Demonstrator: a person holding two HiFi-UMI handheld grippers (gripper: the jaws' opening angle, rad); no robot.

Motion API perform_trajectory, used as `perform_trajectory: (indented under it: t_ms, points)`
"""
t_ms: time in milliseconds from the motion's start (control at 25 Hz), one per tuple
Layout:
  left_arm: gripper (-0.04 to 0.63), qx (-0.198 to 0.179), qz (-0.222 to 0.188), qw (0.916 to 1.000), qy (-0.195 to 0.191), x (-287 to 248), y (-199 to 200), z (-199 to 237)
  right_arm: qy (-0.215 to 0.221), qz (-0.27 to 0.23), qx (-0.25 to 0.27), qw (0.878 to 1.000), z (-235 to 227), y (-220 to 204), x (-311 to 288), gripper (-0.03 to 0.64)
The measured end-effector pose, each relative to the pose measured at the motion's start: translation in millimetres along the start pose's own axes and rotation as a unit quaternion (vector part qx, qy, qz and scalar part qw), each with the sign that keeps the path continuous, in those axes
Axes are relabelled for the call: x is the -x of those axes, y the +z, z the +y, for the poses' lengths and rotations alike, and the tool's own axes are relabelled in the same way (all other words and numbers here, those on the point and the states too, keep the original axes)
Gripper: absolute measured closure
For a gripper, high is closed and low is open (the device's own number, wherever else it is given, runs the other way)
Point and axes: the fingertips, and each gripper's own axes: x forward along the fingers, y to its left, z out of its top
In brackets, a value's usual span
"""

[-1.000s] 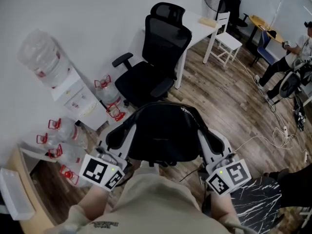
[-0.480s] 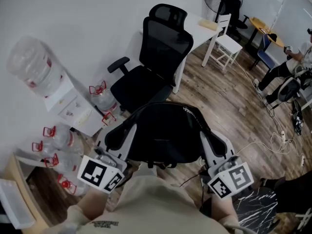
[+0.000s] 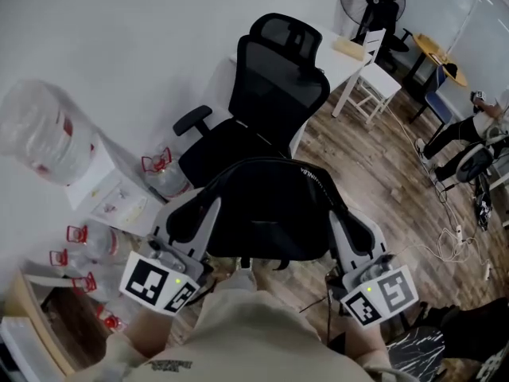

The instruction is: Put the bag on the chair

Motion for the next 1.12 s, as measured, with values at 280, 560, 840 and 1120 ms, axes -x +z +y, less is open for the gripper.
perform_trajectory:
  t_ms: [280,560,840,1120]
  points:
    - [0.523,-0.006,-0.022,0.9997,-0.005,-58,21,73,-0.013,-0.015,0.023,1.000,-22,29,-89,0.554]
    - [0.523,-0.015,-0.034,0.9993,0.002,-90,28,125,-0.014,-0.021,0.028,0.999,-32,42,-149,0.554]
    - [0.523,-0.022,-0.037,0.9990,0.012,-110,25,155,-0.007,-0.023,0.032,0.999,-46,43,-191,0.554]
    - [0.523,-0.033,-0.034,0.9981,0.039,-129,16,173,0.018,-0.026,0.029,0.999,-68,36,-224,0.554]
